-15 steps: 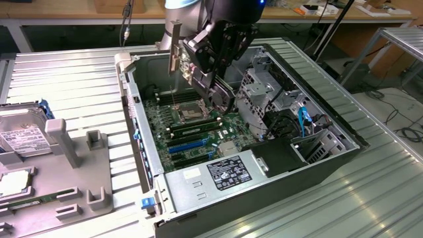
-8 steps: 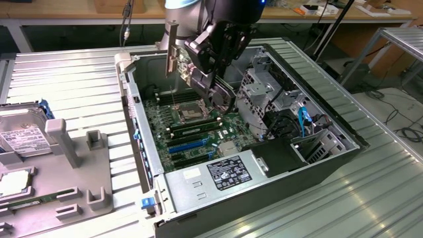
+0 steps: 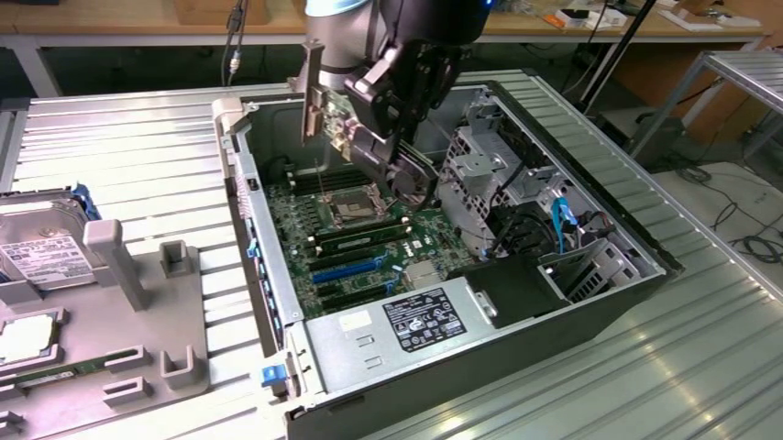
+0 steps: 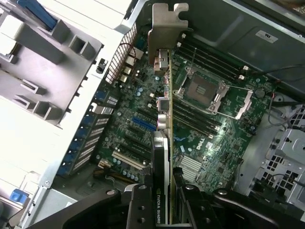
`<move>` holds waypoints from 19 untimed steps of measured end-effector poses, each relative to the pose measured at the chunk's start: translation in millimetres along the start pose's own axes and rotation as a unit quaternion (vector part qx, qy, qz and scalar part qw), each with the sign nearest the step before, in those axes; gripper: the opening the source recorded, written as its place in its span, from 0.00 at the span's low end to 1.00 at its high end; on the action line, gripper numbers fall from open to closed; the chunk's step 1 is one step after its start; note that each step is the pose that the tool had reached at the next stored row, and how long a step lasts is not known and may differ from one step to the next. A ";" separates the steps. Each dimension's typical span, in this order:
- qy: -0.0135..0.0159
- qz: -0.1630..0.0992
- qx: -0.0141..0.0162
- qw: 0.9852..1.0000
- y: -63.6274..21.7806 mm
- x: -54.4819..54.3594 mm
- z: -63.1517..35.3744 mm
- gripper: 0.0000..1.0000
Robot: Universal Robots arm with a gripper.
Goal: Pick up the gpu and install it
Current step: 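Insert the gpu into the slot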
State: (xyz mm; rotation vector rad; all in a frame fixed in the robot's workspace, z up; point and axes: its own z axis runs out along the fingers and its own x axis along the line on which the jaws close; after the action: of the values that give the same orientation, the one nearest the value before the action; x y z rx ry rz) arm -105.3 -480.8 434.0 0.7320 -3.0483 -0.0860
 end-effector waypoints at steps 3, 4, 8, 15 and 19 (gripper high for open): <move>0.001 -0.010 0.000 1.000 0.0 0.0 0.0 0.27; 0.001 -0.012 0.000 1.000 0.0 0.0 0.0 0.27; 0.001 -0.026 0.000 1.000 0.0 0.0 0.0 0.27; 0.003 -0.056 0.000 0.998 0.0 0.0 0.0 0.27; 0.004 -0.074 -0.001 0.997 0.0 0.0 0.0 0.27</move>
State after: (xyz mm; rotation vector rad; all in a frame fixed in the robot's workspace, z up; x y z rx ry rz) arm -105.3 -480.8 434.0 0.9545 -2.9820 -0.0850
